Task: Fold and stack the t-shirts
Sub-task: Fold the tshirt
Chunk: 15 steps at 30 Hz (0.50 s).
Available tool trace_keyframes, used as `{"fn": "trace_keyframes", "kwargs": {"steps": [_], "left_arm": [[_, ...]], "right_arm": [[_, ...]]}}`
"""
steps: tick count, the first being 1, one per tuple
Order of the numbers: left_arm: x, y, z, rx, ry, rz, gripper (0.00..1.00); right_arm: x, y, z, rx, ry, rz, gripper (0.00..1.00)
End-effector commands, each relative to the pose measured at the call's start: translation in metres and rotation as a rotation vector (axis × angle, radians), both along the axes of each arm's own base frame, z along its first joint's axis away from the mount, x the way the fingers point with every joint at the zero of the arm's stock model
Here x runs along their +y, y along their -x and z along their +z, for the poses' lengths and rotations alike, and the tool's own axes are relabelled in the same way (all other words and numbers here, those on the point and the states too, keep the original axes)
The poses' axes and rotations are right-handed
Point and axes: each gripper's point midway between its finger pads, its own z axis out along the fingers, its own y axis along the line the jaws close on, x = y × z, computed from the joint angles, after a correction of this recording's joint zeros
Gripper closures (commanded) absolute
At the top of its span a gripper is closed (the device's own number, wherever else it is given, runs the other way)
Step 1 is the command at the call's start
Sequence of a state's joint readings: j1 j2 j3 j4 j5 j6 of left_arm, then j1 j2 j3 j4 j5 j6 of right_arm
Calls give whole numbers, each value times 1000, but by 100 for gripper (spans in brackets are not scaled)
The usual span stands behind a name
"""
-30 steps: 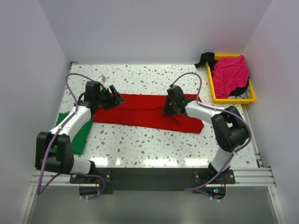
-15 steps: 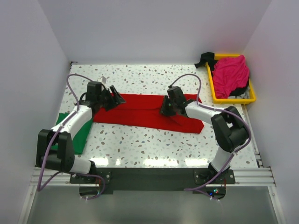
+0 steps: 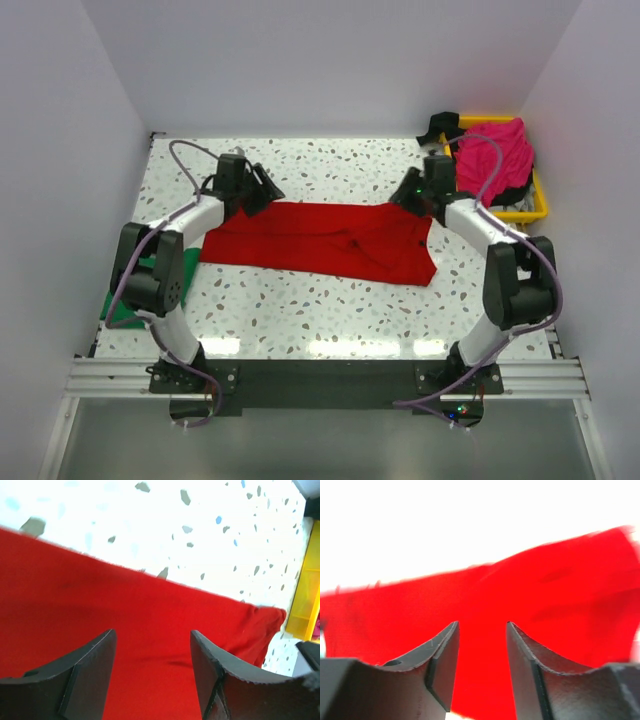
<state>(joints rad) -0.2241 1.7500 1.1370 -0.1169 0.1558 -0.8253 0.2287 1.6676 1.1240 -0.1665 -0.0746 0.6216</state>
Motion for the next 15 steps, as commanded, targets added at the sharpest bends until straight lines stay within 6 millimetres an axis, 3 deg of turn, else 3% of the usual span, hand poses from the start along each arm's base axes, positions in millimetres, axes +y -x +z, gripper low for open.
{"fn": "trace_keyframes", "kwargs": {"steps": [1,2,3,4,7,15], "left_arm": [[-11,-47,23,-119,24,41,35],[-12,-51,20,-117,20,41,35],[-13,-59,24,-130,23,42,36],[-15,-63,12,-114,18,36,36],[-18,-72,2,-104,7,25,36],[-17,-71,-27,-54,-13,25,37]], "right_arm": [[-65,-23,-14,22,-1,-153,57],[-84,-32,-14,5,-15,-206,58],[-87,-35,-18,8,-31,-214,59],[-91,-39,-24,14,-40,-221,60],[-91,-53,-33,10,-60,-227,61],[-93,-63,-50,29,-51,-245,63]]}}
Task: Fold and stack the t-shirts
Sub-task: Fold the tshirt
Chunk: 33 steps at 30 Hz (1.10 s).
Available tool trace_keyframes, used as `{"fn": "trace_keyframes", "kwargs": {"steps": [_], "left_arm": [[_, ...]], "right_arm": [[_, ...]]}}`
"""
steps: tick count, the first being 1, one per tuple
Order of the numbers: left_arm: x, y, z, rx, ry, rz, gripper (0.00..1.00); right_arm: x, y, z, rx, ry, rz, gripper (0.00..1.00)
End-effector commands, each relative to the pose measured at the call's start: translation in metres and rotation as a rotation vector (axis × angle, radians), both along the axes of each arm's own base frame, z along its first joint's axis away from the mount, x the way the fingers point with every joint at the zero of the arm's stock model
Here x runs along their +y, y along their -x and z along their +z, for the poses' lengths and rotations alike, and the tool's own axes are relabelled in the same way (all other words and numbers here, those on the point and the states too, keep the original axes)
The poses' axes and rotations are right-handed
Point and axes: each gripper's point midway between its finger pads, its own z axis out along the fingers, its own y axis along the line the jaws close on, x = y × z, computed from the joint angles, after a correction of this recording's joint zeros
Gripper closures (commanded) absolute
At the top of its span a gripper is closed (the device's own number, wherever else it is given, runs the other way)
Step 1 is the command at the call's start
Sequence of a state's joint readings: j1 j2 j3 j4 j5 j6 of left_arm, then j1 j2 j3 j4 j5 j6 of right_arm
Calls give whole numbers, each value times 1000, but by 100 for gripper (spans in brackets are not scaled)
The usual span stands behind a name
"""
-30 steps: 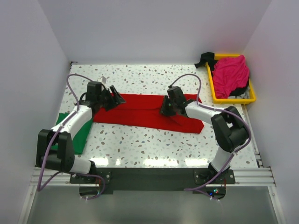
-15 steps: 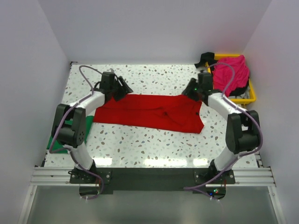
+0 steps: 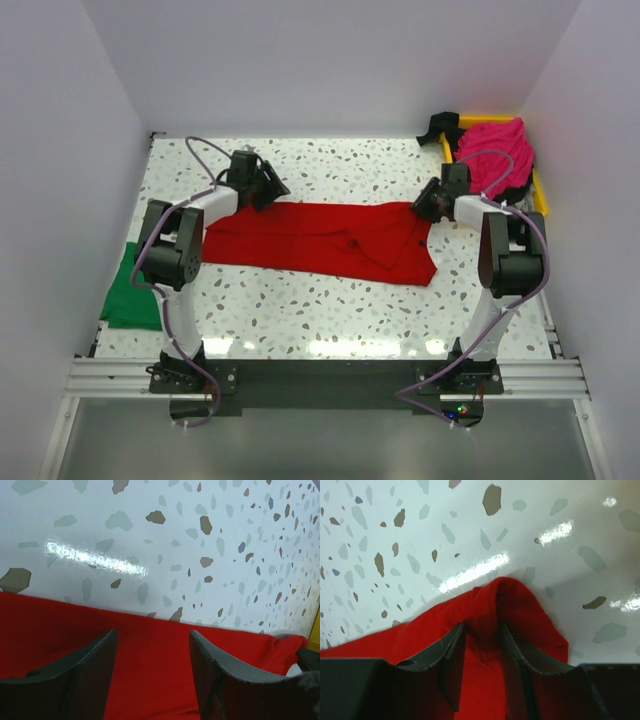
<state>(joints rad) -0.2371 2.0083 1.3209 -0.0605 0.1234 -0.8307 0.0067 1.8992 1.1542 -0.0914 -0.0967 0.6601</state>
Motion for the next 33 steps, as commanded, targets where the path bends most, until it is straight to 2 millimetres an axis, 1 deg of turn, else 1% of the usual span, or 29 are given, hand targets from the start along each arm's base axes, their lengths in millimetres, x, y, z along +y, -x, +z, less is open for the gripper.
{"fn": "trace_keyframes", "kwargs": {"steps": [1,3,4,5,6,9,10,12,13,15,16,19,20,21,22,23,25,26,27,29,30,31,33], "left_arm": [[-3,-18,13,-65,8,10,37],[-2,-19,11,-61,3,15,37],[-2,-18,8,-57,1,16,37],[-1,-18,6,-52,-2,17,37],[0,-18,3,-45,-8,22,37],[2,-15,-7,-19,-18,34,37],[3,-14,-11,-9,-23,37,37],[5,-12,-18,9,-31,48,37],[6,-10,-21,20,-32,54,37],[8,-9,-25,29,-39,60,37],[8,-8,-26,37,-41,63,37],[11,-8,-29,45,-53,73,37],[12,-7,-30,48,-58,77,37],[12,-7,-30,49,-58,77,37],[12,-7,-31,50,-58,77,37],[12,-7,-30,50,-59,76,37],[13,-8,-30,48,-60,79,37],[13,-8,-30,48,-59,78,37],[12,-9,-28,44,-58,78,37],[11,-11,-26,36,-51,74,37],[11,-12,-24,33,-51,73,37],[10,-13,-23,30,-50,71,37],[8,-16,-16,14,-43,59,37]], "right_arm": [[-1,-29,25,-104,-12,-17,63],[-2,-30,23,-106,-11,-25,64],[-15,-31,23,-107,-9,-53,66],[-18,-30,20,-103,-2,-63,68],[-17,-30,23,-108,-3,-67,70],[-21,-25,19,-102,-2,-86,78],[-20,-20,17,-94,-3,-83,83],[-21,-18,19,-95,-2,-88,88],[-22,-19,25,-121,0,-90,92],[-22,-18,29,-131,1,-91,95],[-24,-15,33,-137,6,-95,95],[-26,-9,37,-134,21,-102,96],[-27,-7,45,-153,28,-101,96],[-28,-5,48,-158,34,-103,96],[-32,0,45,-151,49,-116,96],[-33,4,49,-154,56,-115,96],[-37,11,44,-122,81,-126,94],[-39,11,42,-116,95,-127,94],[-40,12,36,-101,98,-127,94],[-38,12,29,-84,94,-119,94],[-37,13,21,-67,92,-114,94],[-37,13,18,-61,92,-113,93],[-37,14,8,-36,93,-112,92]]}}
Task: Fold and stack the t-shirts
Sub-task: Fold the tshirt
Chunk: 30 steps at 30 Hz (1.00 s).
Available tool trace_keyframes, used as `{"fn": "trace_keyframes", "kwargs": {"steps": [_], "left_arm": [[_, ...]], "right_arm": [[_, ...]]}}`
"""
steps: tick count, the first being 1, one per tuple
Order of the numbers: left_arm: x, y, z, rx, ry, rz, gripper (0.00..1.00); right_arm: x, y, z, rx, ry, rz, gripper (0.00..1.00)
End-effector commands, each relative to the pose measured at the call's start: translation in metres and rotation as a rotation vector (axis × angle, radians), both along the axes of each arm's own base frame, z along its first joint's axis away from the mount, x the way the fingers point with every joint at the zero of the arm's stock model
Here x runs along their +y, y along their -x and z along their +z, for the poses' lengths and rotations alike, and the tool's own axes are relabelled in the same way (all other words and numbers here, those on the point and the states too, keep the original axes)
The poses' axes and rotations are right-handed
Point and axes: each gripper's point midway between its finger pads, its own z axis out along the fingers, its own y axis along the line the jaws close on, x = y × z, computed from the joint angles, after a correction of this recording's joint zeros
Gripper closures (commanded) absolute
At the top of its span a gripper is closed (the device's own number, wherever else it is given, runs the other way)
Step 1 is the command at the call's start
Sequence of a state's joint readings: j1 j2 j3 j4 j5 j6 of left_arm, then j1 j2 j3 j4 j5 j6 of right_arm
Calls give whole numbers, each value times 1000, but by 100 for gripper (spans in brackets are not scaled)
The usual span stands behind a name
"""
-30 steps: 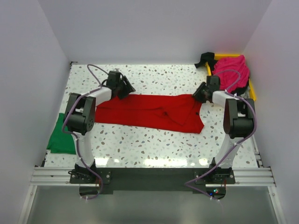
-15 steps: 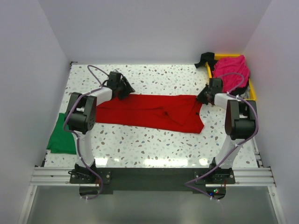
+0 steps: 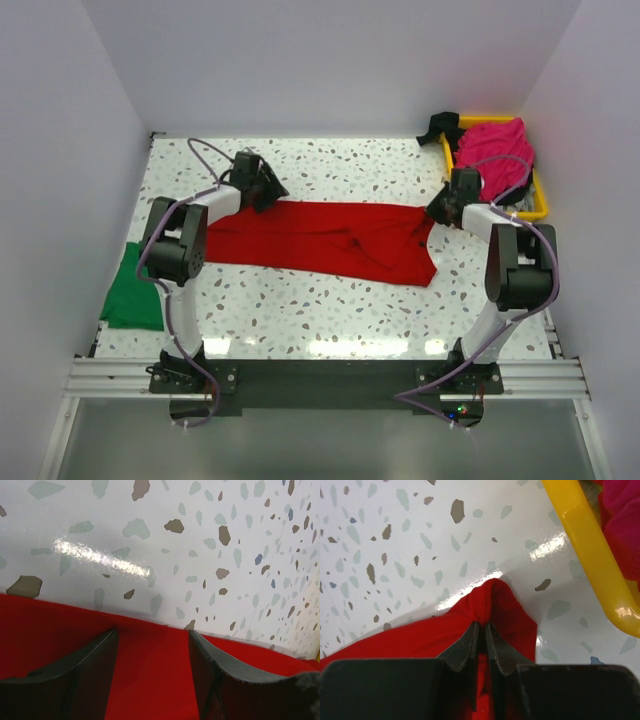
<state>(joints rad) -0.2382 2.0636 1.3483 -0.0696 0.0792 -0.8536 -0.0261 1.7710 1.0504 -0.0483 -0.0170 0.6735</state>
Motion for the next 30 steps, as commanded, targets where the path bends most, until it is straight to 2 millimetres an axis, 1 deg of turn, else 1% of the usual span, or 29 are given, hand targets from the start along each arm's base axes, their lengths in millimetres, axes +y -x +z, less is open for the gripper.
{"fn": "trace_keyframes", "kwargs": {"steps": [1,2,3,4,5,6,7,8,10,11,12,13,14,15,16,17,18,19,20,21,22,23,24,25,26,27,28,29,30], "left_arm": [[1,-11,6,-31,-21,1,37],[1,-13,10,-40,-19,-2,37],[0,-17,17,-61,-21,-12,37],[-2,-18,21,-70,-19,-22,37],[-3,-22,29,-89,-15,-29,37],[-4,-23,37,-104,-13,-32,37],[-5,-25,43,-119,-17,-42,37],[-5,-28,56,-145,-14,-46,36],[-4,-29,68,-160,-19,-45,36],[-3,-29,73,-170,-21,-42,36],[-2,-28,84,-187,-21,-38,36],[-1,-25,86,-181,-23,-33,36],[1,-22,93,-186,-23,-24,36],[2,-18,95,-185,-20,-19,36],[2,-14,95,-178,-10,-7,36],[5,-6,88,-157,-7,1,36],[6,-2,95,-166,2,6,36],[7,2,95,-163,8,16,36],[8,11,86,-139,8,19,36],[9,16,93,-149,14,22,36],[10,19,94,-152,21,27,36],[12,27,87,-135,20,30,36],[12,30,92,-145,28,31,36],[11,32,93,-150,37,29,36],[10,38,88,-135,44,20,36],[10,40,90,-141,47,18,36],[11,42,91,-141,48,17,36],[11,46,87,-133,44,14,36],[11,47,89,-137,44,11,36]], "right_arm": [[-10,1,-15,33,42,-20,88],[-10,2,-17,44,44,-18,86],[-10,3,-17,50,45,-19,81],[-10,3,-14,44,46,-18,81],[-10,3,-11,38,49,-17,75],[-11,3,-7,32,54,-19,73],[-11,4,0,25,59,-21,70],[-11,3,5,16,61,-16,64],[-9,7,13,6,67,-10,60],[-8,8,26,-16,72,-4,59],[-5,10,30,-23,77,2,56],[7,13,33,-28,84,33,55],[10,16,41,-38,94,40,54],[18,18,45,-48,94,56,54],[35,22,47,-54,93,98,54],[45,24,53,-69,102,120,54],[55,26,55,-74,103,143,55],[79,31,56,-83,100,201,57],[92,33,58,-90,97,231,58],[102,34,59,-95,104,249,59],[124,40,57,-93,106,297,63],[135,42,56,-95,110,320,65],[144,41,51,-84,123,337,67],[161,46,50,-84,124,376,71],[167,46,48,-84,129,390,71],[175,44,49,-88,134,407,72],[185,47,43,-76,143,434,73],[189,48,41,-68,157,454,73],[195,47,43,-76,164,464,72]]}}
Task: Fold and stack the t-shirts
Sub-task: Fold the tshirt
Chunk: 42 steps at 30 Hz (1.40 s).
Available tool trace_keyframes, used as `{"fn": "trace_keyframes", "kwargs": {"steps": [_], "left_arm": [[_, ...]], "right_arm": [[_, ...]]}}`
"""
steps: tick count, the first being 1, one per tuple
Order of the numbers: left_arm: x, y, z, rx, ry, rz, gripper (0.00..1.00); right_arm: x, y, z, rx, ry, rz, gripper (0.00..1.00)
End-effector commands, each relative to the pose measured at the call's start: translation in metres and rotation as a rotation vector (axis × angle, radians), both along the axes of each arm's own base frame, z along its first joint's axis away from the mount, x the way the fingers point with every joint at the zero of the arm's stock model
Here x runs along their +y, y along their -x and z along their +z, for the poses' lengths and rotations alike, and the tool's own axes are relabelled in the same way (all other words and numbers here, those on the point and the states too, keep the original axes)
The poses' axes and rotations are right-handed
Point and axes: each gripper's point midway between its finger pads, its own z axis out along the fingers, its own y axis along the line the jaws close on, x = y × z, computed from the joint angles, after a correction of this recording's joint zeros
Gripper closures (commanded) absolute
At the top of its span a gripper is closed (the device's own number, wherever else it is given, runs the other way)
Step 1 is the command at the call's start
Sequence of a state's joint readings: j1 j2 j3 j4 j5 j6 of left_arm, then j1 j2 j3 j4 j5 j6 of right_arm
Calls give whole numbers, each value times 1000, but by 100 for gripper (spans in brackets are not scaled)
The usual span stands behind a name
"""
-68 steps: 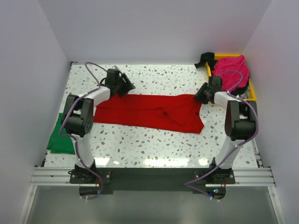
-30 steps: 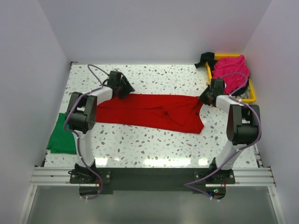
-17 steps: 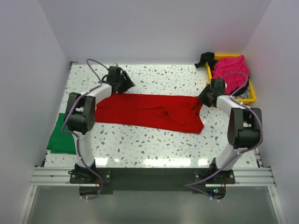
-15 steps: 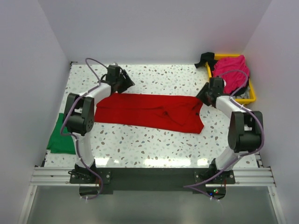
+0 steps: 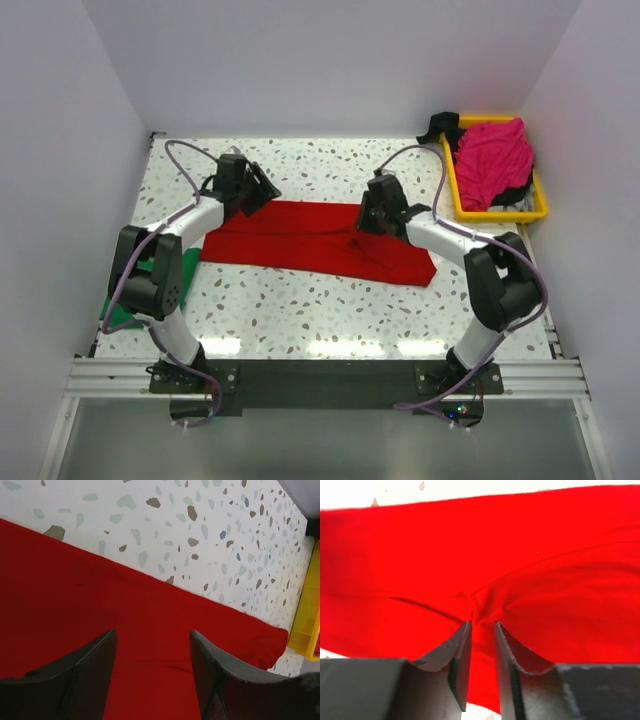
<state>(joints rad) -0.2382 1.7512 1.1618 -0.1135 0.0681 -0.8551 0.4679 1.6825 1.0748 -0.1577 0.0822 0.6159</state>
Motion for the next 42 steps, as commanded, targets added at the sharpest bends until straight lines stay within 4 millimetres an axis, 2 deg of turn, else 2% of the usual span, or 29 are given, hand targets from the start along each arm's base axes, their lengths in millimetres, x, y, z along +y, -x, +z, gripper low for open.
{"fn": "trace_keyframes", "kwargs": {"steps": [1,5,12,21,25,31,42], "left_arm": [[-1,2,19,-54,25,0,36],[0,7,17,-48,16,-3,36],[1,9,23,-61,22,-5,36],[2,12,28,-69,18,-7,36],[3,13,26,-67,14,-6,36],[1,12,27,-67,20,-10,36],[2,11,24,-60,17,-9,36]], "right_arm": [[11,-15,13,-64,67,11,70],[13,-13,11,-70,168,41,64],[25,-12,11,-78,276,122,64],[28,7,-19,-4,391,208,65],[23,14,-33,36,426,223,68],[11,18,-35,54,477,207,74],[18,20,-41,94,473,260,93]]}}
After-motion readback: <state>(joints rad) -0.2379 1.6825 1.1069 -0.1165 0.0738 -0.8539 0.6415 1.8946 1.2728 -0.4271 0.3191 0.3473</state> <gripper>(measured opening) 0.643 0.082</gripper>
